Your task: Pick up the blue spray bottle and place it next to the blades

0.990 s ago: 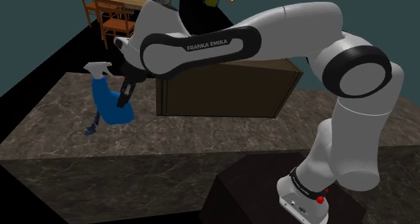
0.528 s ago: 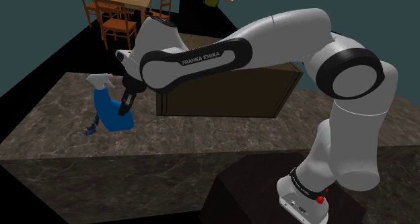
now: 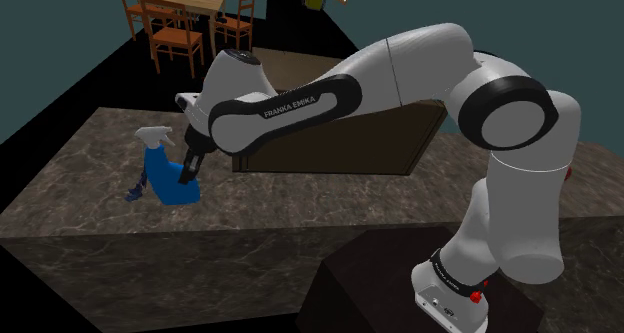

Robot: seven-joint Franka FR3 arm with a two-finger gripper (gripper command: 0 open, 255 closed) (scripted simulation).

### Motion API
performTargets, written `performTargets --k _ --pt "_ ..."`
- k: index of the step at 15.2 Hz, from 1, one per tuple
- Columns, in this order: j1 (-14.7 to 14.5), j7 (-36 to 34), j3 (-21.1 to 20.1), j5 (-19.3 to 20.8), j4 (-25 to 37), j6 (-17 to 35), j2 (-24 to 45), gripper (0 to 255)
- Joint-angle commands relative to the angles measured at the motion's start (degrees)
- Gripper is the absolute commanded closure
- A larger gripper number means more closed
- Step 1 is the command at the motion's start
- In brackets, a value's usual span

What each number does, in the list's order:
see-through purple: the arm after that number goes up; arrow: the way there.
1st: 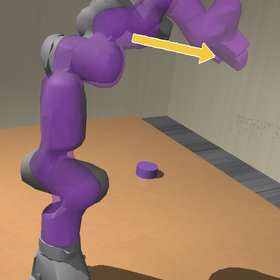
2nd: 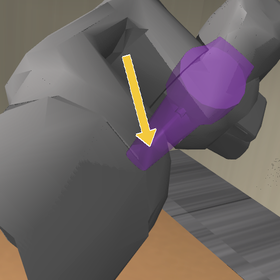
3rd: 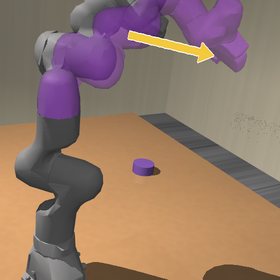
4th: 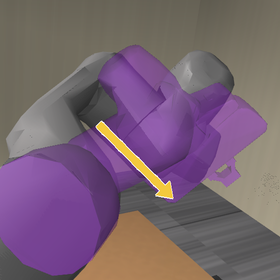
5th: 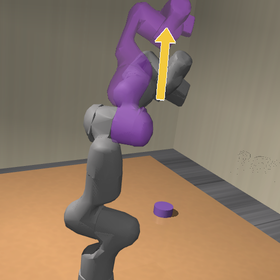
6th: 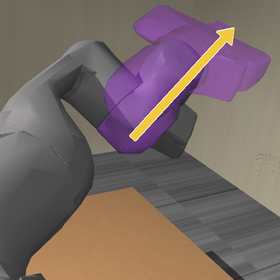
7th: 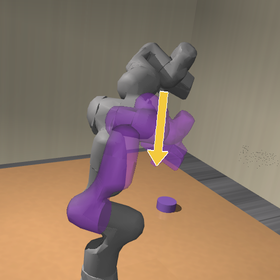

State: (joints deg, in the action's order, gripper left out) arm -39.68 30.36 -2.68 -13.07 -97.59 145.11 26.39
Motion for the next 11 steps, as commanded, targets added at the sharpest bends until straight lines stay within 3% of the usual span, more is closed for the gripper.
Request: performTargets --k 1,11 --pt "0.09 0.38 -0.14 -0.26 -0.74 1.21 0.45 255" --pt "0.44 1.90 -0.83 -1.25 -2.12 6.25 4.16 255"
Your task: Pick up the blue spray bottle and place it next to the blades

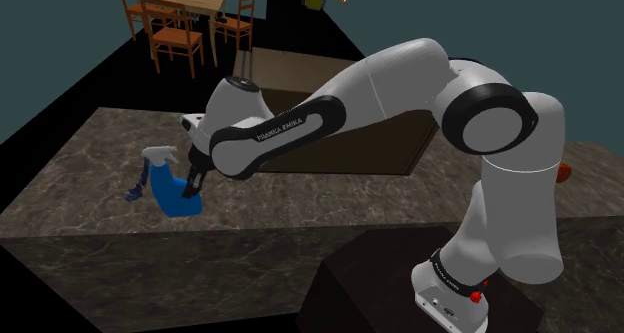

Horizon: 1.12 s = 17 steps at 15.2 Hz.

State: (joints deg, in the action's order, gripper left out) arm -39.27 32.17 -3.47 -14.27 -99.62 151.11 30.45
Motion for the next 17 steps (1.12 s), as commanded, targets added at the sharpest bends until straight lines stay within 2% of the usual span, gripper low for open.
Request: performTargets --k 1,7,8,13,17 --pt "0.03 0.08 -0.04 -0.06 -0.09 0.25 0.11 255" --pt "0.03 0.09 -0.04 -0.06 -0.09 0.25 0.11 255" --pt "0.03 0.09 -0.04 -0.06 -0.09 0.25 0.10 0" --pt "0.03 0.08 -0.04 -0.06 -0.09 0.25 0.10 0" --pt "0.64 0.07 0.24 0.01 -3.50 -3.18 -6.63 0"
